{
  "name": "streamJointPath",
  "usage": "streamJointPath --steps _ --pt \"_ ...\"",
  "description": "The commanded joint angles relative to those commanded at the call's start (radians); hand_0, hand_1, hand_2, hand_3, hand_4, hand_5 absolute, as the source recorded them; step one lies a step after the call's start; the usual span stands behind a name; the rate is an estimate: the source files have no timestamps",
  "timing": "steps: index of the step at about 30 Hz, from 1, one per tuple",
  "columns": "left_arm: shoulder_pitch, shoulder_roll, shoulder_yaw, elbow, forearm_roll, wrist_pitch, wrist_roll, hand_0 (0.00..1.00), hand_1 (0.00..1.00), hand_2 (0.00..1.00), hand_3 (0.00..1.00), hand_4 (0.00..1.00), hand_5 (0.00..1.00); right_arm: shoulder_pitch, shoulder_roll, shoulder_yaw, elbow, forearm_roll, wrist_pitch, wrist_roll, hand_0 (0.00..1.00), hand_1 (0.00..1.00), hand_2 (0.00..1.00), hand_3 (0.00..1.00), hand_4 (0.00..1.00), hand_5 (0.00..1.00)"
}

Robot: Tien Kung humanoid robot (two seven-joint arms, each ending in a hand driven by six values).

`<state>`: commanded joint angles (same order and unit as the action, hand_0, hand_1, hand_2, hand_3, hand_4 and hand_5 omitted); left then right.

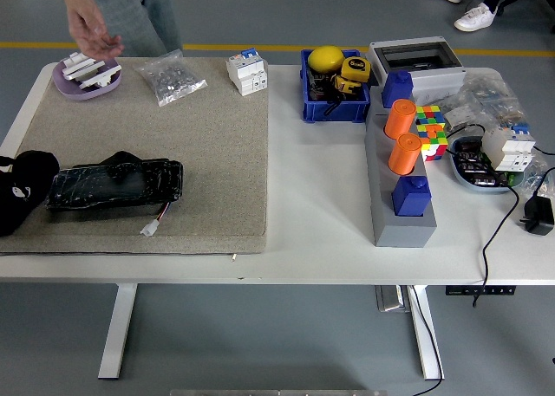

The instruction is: Pick the rag up,wipe the panel,place it on the desk

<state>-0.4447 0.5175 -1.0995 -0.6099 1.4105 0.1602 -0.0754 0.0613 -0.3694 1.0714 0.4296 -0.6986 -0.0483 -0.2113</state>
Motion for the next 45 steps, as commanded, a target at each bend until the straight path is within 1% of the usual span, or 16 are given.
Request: streamJointPath --steps 4,5,10,11,16,17,22,23,26,29,31,34,35,37,40,45 --pt "-0.003 -0.008 0.013 0.008 0.001 0.008 0.004 0.393 0.648 0.645 0.572 0.712 0.028 0.001 0.002 0.010 0.002 -0.005 -0.003 0.003 0.808 0.696 0.709 0.679 0.998 0.733" --pt "-0.004 -0.010 0.016 0.009 0.002 0.012 0.004 0.325 0.559 0.609 0.554 0.550 0.002 0.001 0.002 0.012 0.002 -0.007 -0.004 0.003 0.808 0.695 0.709 0.678 0.998 0.733" --pt "-0.003 -0.015 0.023 0.014 -0.004 0.031 0.000 0.325 0.559 0.609 0.554 0.550 0.002 0.003 0.002 0.013 0.002 -0.008 -0.004 0.003 0.808 0.695 0.709 0.678 0.998 0.733" --pt "-0.003 -0.016 0.024 0.015 -0.003 0.034 0.000 0.302 0.465 0.579 0.541 0.440 0.002 0.003 0.002 0.014 0.001 -0.008 -0.004 0.003 0.807 0.695 0.710 0.679 0.998 0.733" --pt "0.002 -0.017 0.025 0.020 0.007 0.058 0.002 0.302 0.465 0.579 0.541 0.440 0.002 0.002 0.002 0.018 -0.001 -0.008 -0.003 0.003 0.807 0.695 0.710 0.679 0.998 0.733" --pt "0.003 -0.017 0.026 0.021 0.012 0.062 0.003 0.292 0.373 0.553 0.505 0.222 0.002 0.003 0.001 0.017 -0.001 -0.007 -0.003 0.003 0.808 0.695 0.709 0.680 0.998 0.734" --pt "0.019 -0.020 0.004 0.000 0.052 0.077 0.006 0.292 0.373 0.553 0.505 0.222 0.002 0.003 0.001 0.012 -0.006 -0.001 0.000 0.002 0.808 0.695 0.709 0.680 0.998 0.734" --pt "0.031 -0.021 -0.017 -0.020 0.072 0.078 0.010 0.268 0.299 0.544 0.485 0.164 0.002 0.002 0.000 0.011 -0.007 0.001 0.002 0.001 0.807 0.695 0.710 0.681 0.998 0.735" --pt "0.054 -0.022 -0.064 -0.069 0.119 0.080 0.021 0.268 0.299 0.544 0.485 0.164 0.002 0.001 0.001 0.007 -0.012 0.006 0.004 0.000 0.807 0.695 0.710 0.681 0.998 0.735" --pt "0.103 -0.024 -0.152 -0.176 0.195 0.074 0.049 0.264 0.294 0.540 0.481 0.174 0.002 0.000 0.000 0.000 -0.014 0.012 0.007 -0.001 0.807 0.695 0.709 0.681 0.998 0.736" --pt "0.132 -0.022 -0.195 -0.245 0.237 0.066 0.072 0.264 0.294 0.540 0.481 0.174 0.002 0.000 0.000 -0.001 -0.015 0.012 0.007 -0.001 0.807 0.695 0.709 0.681 0.998 0.736" --pt "0.176 -0.016 -0.231 -0.361 0.286 0.058 0.103 0.264 0.294 0.540 0.481 0.174 0.002 0.000 0.000 -0.002 -0.015 0.013 0.009 -0.001 0.807 0.695 0.709 0.681 0.998 0.736" --pt "0.194 -0.014 -0.240 -0.404 0.304 0.056 0.115 0.264 0.297 0.540 0.484 0.199 0.002 0.000 0.001 -0.003 -0.015 0.012 0.009 -0.001 0.807 0.695 0.710 0.682 0.998 0.737" --pt "0.209 -0.012 -0.241 -0.468 0.307 0.057 0.119 0.264 0.297 0.540 0.484 0.199 0.002 -0.001 0.001 -0.005 -0.015 0.013 0.009 0.000 0.807 0.695 0.710 0.682 0.998 0.737" --pt "0.210 -0.012 -0.225 -0.493 0.305 0.057 0.118 0.264 0.297 0.540 0.484 0.199 0.002 -0.001 0.001 -0.007 -0.015 0.013 0.009 0.001 0.807 0.695 0.710 0.682 0.998 0.737" --pt "0.188 -0.027 -0.203 -0.459 0.301 0.060 0.115 0.264 0.290 0.540 0.483 0.192 0.002 0.001 -0.002 -0.009 -0.013 0.010 0.006 0.002 0.807 0.695 0.709 0.681 0.998 0.737"
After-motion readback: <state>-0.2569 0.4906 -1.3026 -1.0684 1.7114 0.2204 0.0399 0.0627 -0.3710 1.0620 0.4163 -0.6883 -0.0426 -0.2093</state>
